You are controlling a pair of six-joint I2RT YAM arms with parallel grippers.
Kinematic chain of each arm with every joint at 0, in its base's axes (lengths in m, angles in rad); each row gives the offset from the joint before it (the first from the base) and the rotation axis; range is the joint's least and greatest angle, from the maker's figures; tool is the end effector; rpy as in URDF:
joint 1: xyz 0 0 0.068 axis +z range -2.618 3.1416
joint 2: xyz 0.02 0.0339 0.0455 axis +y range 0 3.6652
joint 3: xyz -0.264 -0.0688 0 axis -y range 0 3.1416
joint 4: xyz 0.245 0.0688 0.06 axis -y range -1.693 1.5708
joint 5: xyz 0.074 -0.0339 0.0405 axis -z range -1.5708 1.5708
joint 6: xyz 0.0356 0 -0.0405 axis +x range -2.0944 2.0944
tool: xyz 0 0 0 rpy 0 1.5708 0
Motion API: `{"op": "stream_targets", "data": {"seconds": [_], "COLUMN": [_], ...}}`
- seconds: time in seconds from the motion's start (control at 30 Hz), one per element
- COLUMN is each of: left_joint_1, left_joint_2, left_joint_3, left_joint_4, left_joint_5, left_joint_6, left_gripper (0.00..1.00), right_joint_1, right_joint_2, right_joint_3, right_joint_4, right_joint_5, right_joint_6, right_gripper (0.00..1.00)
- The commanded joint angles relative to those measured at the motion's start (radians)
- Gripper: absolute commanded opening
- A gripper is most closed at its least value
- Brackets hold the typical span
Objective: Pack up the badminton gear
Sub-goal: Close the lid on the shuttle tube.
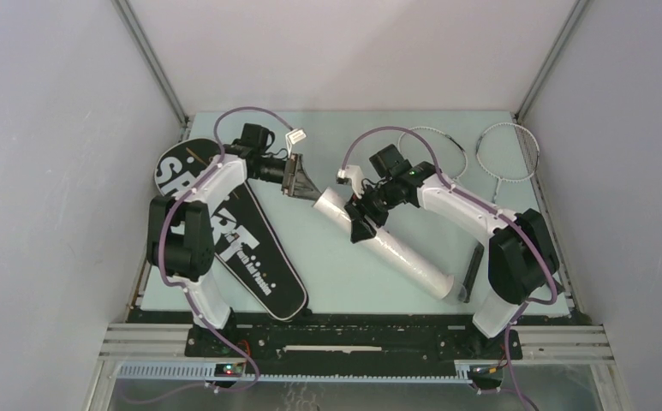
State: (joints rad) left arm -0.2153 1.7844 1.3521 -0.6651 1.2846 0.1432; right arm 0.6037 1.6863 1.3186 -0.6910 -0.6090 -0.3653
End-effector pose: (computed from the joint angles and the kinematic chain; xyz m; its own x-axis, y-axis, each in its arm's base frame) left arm 0.3462 -0.1107 0.2485 -0.7910 0.2142 -0.5731 0.6067 0.1533 -0.7800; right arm 0.2775 0.2161 0.2537 -0.4215 -0.6466 -0.6358 -0.9068 0.3053 0.2907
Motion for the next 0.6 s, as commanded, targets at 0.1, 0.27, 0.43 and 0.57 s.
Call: {"op": "stream_targets", "data": {"seconds": [0.1, 0.27, 0.43, 0.57], "left_joint_1": [0.044, 0.068, 0.079, 0.082], "left_joint_2": [-0.015, -0.018, -0.019, -0.017], "left_joint_3": [0.062, 0.09, 0.109, 0.11], "left_joint_4": [-0.193, -0.194, -0.194, -0.193], "left_joint_5": [-0.017, -0.06, -0.074, -0.073], "left_joint_6": [0.096, 0.095, 0.094, 0.093], "left_gripper": [0.6, 0.65, 0.67, 0.67], "right_joint_1": [-0.069, -0.065, -0.062, -0.056], "right_joint_2": [-0.014, -0.006, 0.014, 0.028], "right_joint_3": [0.087, 0.075, 0.075, 0.075], "right_joint_4": [0.224, 0.217, 0.204, 0.193], "right_joint_5": [0.028, 0.019, 0.02, 0.015], "right_joint_6": [-0.034, -0.057, -0.077, -0.091], "right_gripper": [0.33, 0.33, 0.33, 0.33]}}
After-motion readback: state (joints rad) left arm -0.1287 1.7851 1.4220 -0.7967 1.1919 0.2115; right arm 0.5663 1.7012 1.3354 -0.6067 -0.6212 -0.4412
